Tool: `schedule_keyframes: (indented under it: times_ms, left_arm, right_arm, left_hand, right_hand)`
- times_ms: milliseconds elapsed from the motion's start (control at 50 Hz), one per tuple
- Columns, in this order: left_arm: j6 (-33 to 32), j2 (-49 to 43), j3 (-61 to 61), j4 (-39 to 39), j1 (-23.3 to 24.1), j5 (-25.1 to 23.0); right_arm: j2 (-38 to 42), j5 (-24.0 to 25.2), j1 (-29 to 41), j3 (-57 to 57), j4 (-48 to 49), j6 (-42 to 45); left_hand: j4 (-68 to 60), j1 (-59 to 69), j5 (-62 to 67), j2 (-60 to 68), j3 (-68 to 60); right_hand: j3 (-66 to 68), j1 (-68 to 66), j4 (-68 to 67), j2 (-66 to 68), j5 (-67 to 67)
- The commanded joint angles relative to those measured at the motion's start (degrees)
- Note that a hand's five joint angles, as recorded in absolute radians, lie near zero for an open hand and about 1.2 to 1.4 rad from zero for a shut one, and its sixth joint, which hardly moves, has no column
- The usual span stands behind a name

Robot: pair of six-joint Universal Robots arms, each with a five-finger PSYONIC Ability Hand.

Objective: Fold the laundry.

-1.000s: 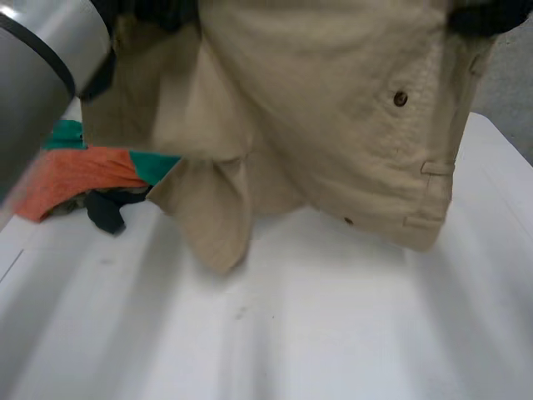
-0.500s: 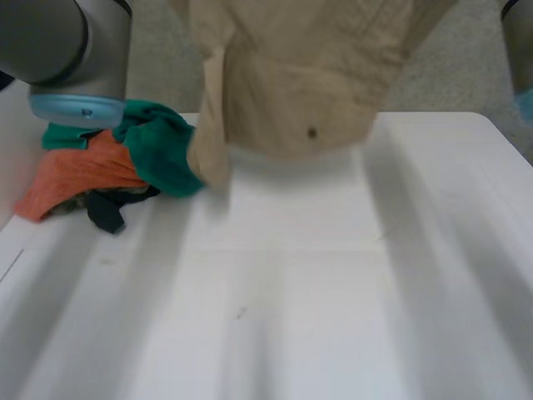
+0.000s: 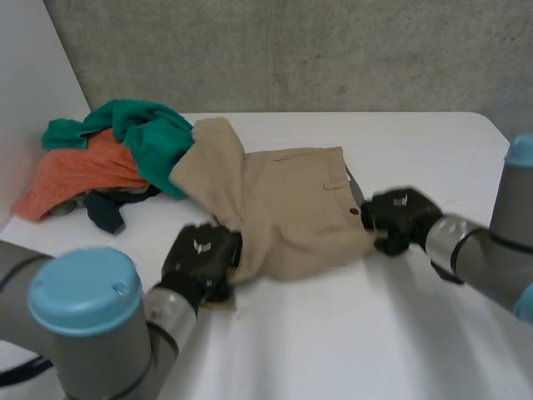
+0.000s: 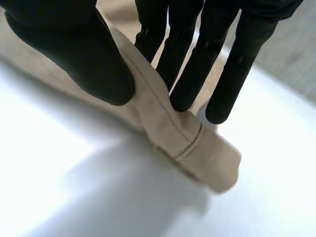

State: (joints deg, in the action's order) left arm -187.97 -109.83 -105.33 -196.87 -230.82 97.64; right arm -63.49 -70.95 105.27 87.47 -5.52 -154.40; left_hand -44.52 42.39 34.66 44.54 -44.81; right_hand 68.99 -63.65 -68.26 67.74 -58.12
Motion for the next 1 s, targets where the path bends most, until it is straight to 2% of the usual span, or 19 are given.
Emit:
schedule_keyframes:
  times_ms: [20,220,520,620,700,760,780,840,920,1000]
  left_arm:
    - [0.42,2.51,5.13,11.33,-0.94,2.38]
    - [-0.02,1.9,10.67,12.48,-6.21,-2.54]
    - [-6.26,-11.37,19.28,12.48,-9.99,-7.55]
    - [-5.3,-13.05,21.39,16.15,-10.61,-12.55]
    - [-4.42,-12.35,21.48,20.29,-9.83,-14.49]
    - [-4.33,-12.25,21.48,20.92,-9.3,-14.24]
    - [-4.33,-12.17,21.39,20.92,-9.12,-13.45]
    - [-4.42,-12.17,21.3,20.83,-9.03,-10.74]
    - [-3.98,-11.82,21.13,21.35,-8.68,-7.83]
    - [-4.24,-8.57,19.64,24.42,-7.98,-7.99]
  right_arm:
    - [-0.75,-0.16,-1.38,4.02,0.34,7.1]
    - [-4.54,1.34,-2.78,8.07,3.76,6.83]
    - [-4.27,1.6,-3.14,8.51,4.56,7.01]
    - [-4.45,1.25,-3.22,8.6,4.56,7.54]
    - [-4.54,1.25,-3.57,8.51,4.56,8.32]
    - [-4.62,1.25,-3.93,8.25,4.56,8.85]
    - [-4.8,1.51,-4.02,8.16,4.38,9.12]
    - [-5.58,1.43,-4.19,7.81,3.6,9.38]
    - [-7.78,1.51,-4.54,7.19,0.62,10.17]
    - [-11.12,2.74,-5.16,6.75,-6.85,15.08]
  left_hand:
    - [16.14,-14.0,-16.28,-16.16,16.43]
    - [16.15,-14.01,-16.28,-16.17,16.43]
    - [12.79,-10.65,-12.92,-12.8,13.07]
    - [7.58,-5.44,-7.72,-7.6,7.87]
    - [3.22,-1.08,-3.36,-3.24,3.5]
    - [-10.54,12.68,10.41,10.53,-10.26]
    - [-20.92,23.06,20.79,20.91,-20.64]
    - [-35.43,37.57,35.3,35.41,-35.15]
    - [-35.48,37.61,35.34,35.46,-35.19]
    - [-35.48,37.61,35.34,35.46,-35.19]
  right_hand:
    - [11.01,-16.35,-11.74,12.26,-11.88]
    - [11.01,-16.35,-11.74,12.26,-11.88]
    - [11.01,-16.35,-11.74,12.26,-11.88]
    - [11.01,-16.35,-11.74,12.26,-11.88]
    - [11.01,-16.35,-11.74,12.26,-11.88]
    - [11.01,-16.35,-11.74,12.26,-11.88]
    - [11.01,-16.35,-11.74,12.26,-11.88]
    - [11.01,-16.35,-11.74,12.26,-11.88]
    - [11.01,-16.35,-11.74,12.26,-11.88]
    - [11.01,-16.35,-11.74,12.26,-11.88]
